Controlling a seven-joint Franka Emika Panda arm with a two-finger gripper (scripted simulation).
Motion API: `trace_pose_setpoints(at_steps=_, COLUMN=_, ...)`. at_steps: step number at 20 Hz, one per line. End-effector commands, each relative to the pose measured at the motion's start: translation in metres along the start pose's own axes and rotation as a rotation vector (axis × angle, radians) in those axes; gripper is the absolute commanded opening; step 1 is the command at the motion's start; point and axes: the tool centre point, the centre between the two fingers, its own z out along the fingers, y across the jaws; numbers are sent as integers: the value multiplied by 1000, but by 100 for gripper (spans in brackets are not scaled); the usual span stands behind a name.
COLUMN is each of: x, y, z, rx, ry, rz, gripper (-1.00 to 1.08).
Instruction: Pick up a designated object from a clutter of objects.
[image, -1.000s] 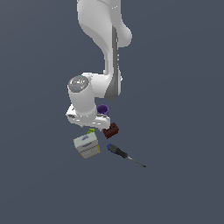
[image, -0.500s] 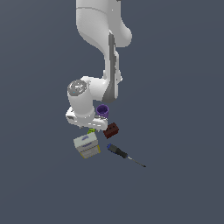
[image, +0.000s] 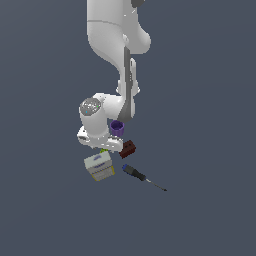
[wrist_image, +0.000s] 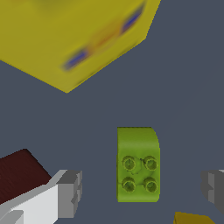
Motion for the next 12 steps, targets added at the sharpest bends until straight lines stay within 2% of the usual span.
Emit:
trace_pose_setpoints(at_steps=1, x=0, y=0, z=12, rx=0, ry=0, rz=0, gripper=100)
trace_pose_setpoints(at_steps=8, x=0, y=0, z=25, rx=0, ry=0, rz=1, gripper=100)
trace_pose_setpoints(at_steps=9, x=0, y=0, z=25, rx=0, ry=0, rz=1, gripper=-100)
trace_pose_setpoints(at_steps=12, x=0, y=0, z=25, rx=0, ry=0, rz=1, gripper=-100)
